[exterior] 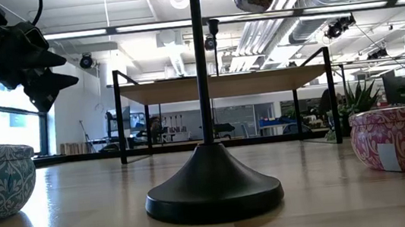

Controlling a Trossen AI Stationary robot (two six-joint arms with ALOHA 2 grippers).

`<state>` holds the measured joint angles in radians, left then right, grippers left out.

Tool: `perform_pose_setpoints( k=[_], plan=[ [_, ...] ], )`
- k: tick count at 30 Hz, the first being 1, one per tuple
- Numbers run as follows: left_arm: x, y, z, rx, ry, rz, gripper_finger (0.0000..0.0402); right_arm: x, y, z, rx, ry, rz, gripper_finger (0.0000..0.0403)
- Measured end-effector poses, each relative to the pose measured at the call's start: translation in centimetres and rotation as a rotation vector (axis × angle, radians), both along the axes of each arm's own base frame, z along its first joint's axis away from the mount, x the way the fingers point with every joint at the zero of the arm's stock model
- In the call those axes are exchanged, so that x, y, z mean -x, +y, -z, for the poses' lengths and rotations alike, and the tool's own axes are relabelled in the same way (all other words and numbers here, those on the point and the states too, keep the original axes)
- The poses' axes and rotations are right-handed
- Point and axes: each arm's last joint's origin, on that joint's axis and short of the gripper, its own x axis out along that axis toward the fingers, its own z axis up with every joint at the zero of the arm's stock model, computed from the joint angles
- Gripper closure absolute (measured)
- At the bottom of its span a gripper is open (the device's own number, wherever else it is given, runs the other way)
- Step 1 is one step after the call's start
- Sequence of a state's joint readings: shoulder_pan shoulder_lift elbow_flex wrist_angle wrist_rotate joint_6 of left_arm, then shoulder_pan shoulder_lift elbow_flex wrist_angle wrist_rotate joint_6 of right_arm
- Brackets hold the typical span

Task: Pick & Place candle stick holders
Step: Put the red scented candle on the shelf

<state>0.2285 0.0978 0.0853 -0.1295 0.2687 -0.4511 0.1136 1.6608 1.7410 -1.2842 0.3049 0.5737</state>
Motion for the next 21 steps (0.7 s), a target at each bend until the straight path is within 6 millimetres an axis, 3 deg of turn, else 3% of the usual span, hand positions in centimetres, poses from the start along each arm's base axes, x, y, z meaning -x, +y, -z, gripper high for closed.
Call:
perform_pose_setpoints(
  k=[12, 21],
  plan=[
    [0.0, 0.0, 0.0, 0.0, 0.0, 0.001, 0.0204, 0.8, -6.4, -0.1, 0.004, 0.087, 0.118, 0.0117],
    [0.0, 0.0, 0.0, 0.0, 0.0, 0.001, 0.0204, 0.3, -8.3, -0.2, -0.016, 0.028, 0.119, 0.0117]
  ],
)
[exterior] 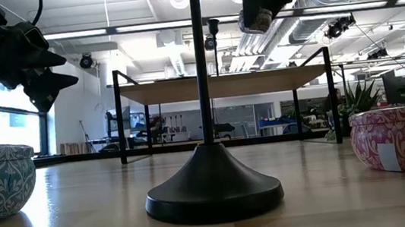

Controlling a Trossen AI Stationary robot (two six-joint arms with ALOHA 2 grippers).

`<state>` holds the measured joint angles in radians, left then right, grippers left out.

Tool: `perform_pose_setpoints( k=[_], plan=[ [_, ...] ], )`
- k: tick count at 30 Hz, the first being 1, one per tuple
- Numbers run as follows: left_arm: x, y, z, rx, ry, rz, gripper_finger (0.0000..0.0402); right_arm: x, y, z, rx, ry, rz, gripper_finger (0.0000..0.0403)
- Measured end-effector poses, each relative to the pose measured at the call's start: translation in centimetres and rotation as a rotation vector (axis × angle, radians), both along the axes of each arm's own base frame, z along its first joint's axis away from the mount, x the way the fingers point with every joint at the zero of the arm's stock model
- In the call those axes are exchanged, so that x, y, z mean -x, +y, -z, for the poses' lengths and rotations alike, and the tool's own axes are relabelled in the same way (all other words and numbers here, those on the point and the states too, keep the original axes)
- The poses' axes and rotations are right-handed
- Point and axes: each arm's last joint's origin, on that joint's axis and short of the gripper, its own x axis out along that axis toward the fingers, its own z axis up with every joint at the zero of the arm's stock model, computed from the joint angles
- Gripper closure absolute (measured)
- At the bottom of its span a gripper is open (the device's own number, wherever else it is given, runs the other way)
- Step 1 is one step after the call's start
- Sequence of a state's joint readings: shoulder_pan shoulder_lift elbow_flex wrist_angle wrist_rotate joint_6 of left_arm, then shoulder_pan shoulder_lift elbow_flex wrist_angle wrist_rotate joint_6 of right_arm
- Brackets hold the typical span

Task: Pick & Place candle stick holders
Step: Put the red scented candle on the shelf

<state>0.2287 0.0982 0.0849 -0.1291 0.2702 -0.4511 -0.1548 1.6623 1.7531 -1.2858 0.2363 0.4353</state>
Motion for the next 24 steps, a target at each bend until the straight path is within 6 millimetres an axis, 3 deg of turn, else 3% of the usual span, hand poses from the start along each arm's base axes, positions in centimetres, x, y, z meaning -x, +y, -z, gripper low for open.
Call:
perform_pose_setpoints(
  k=[8, 17, 24],
  plan=[
    [0.0, 0.0, 0.0, 0.0, 0.0, -0.001, 0.0204, -2.6, -1.4, 1.2, -0.029, -0.099, -0.039, 0.0117],
    [0.0, 0.0, 0.0, 0.0, 0.0, -0.001, 0.0204, -4.8, -1.8, 4.0, -0.077, -0.042, -0.077, 0.0117],
    [0.0, 0.0, 0.0, 0.0, 0.0, -0.002, 0.0204, -5.8, -2.1, 4.2, -0.073, -0.109, -0.096, 0.0117]
  ],
)
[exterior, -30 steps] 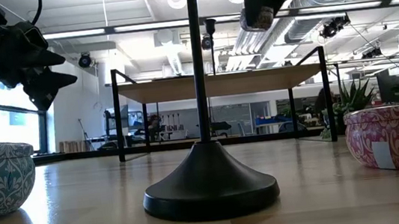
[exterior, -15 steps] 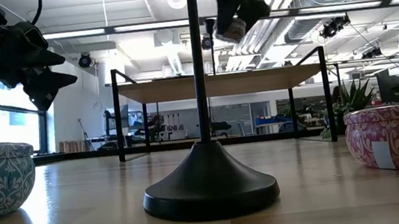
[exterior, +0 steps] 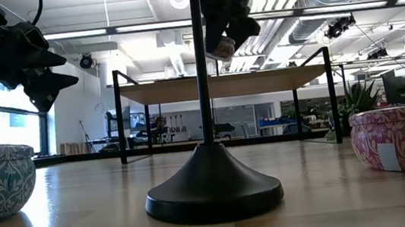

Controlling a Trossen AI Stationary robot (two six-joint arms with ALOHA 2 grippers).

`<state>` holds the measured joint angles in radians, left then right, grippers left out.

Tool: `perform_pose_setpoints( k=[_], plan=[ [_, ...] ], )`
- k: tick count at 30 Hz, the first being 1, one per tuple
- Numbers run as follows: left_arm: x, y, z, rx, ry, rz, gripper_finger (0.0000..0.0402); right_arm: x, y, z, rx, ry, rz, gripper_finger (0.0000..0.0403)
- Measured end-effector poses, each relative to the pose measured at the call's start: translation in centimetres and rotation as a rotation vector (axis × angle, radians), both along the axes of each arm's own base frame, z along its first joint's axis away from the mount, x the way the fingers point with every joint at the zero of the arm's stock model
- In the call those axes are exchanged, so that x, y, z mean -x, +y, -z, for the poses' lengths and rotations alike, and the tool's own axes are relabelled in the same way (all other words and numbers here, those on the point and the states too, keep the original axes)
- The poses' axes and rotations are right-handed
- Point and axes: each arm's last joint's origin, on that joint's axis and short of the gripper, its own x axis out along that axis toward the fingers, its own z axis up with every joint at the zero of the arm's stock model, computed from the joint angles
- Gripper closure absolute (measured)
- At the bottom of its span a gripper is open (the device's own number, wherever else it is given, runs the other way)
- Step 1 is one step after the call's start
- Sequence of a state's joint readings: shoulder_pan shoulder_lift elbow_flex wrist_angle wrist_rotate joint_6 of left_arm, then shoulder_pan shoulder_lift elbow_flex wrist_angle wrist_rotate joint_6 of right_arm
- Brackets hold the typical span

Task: Pick & Place candle stick holders
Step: Put the red scented candle on the shelf

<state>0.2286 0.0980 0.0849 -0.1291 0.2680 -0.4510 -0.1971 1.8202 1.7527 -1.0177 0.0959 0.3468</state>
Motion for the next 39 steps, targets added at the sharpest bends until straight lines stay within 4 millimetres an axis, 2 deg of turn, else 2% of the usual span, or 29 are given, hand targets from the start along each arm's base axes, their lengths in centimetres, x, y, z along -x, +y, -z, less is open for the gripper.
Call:
perform_pose_setpoints(
  k=[15, 31, 34, 39],
  plan=[
    [0.0, 0.0, 0.0, 0.0, 0.0, 0.0, 0.0204, 0.2, -1.7, -0.1, 0.014, -0.018, 0.035, 0.0117],
    [0.0, 0.0, 0.0, 0.0, 0.0, 0.001, 0.0204, 0.4, -1.7, 0.0, 0.007, 0.006, 0.04, 0.0117],
    [0.0, 0.0, 0.0, 0.0, 0.0, 0.001, 0.0204, 0.2, -1.7, 0.5, 0.003, 0.018, 0.044, 0.0117],
    [0.0, 0.0, 0.0, 0.0, 0.0, 0.002, 0.0204, -1.0, -2.0, 2.8, -0.014, 0.079, 0.04, 0.0117]
  ],
)
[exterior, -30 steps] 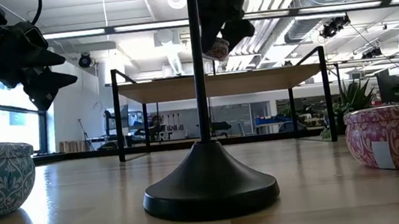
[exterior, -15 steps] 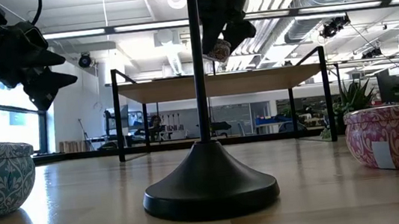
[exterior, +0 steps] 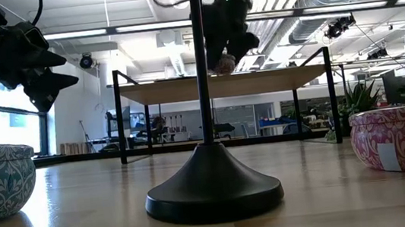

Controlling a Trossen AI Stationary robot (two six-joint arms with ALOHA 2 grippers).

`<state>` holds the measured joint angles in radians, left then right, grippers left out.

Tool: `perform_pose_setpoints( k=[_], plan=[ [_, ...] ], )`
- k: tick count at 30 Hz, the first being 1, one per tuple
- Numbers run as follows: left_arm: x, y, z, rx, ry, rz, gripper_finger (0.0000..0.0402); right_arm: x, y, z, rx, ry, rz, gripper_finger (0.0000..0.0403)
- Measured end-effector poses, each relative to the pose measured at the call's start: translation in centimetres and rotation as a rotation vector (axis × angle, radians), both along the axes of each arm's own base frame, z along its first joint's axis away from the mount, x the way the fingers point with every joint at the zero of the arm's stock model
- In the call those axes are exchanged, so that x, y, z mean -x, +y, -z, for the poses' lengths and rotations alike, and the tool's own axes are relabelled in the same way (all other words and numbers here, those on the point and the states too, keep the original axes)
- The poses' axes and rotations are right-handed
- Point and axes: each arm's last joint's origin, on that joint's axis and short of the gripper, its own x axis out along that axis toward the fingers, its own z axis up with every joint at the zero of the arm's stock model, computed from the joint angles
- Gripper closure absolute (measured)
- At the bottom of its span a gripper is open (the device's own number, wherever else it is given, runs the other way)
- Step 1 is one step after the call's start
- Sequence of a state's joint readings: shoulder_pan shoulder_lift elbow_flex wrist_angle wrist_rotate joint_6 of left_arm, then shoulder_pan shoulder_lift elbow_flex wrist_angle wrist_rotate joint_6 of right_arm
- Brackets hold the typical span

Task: Pick & Place candle stick holders
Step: Put the red scented candle on the shelf

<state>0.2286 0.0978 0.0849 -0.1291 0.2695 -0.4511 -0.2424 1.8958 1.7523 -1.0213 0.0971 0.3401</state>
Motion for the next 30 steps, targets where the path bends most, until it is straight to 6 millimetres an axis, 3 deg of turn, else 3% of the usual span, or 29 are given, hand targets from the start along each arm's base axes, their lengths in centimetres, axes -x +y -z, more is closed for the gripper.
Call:
perform_pose_setpoints(
  k=[13, 20, 30],
  plan=[
    [0.0, 0.0, 0.0, 0.0, 0.0, 0.0, 0.0204, -0.68, -0.16, 0.86, -0.004, 0.003, -0.009, 0.0117],
    [0.0, 0.0, 0.0, 0.0, 0.0, 0.0, 0.0204, -0.7, -0.15, 1.0, -0.006, 0.007, -0.011, 0.0085],
    [0.0, 0.0, 0.0, 0.0, 0.0, -0.001, 0.0204, -0.78, -0.19, 0.94, 0.007, -0.001, -0.006, 0.0078]
  ],
)
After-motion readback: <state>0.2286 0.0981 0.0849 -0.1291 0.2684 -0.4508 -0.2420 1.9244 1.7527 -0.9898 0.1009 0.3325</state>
